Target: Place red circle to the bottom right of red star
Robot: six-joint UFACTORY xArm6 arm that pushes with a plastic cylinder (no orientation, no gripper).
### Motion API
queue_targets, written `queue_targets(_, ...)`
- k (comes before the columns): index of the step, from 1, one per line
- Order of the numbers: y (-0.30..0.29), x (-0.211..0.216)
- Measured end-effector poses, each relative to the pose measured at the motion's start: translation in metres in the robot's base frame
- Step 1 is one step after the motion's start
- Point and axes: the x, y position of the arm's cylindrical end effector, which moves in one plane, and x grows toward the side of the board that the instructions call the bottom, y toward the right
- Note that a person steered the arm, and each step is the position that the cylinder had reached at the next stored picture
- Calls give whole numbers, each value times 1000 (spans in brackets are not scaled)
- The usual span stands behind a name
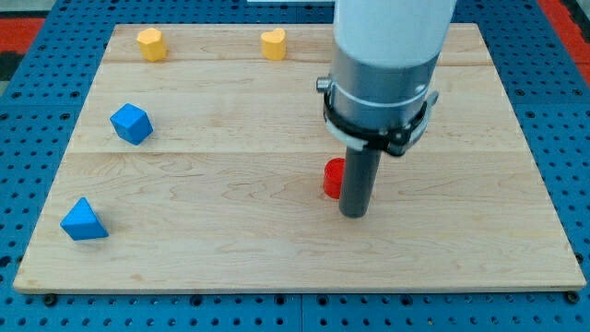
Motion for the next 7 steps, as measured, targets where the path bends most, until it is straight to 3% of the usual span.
queue_targets(2, 15, -23)
queue_targets(3, -55, -1)
queue_targets(4, -71, -15)
queue_targets(5, -13, -34)
queue_targets(7, -92, -53)
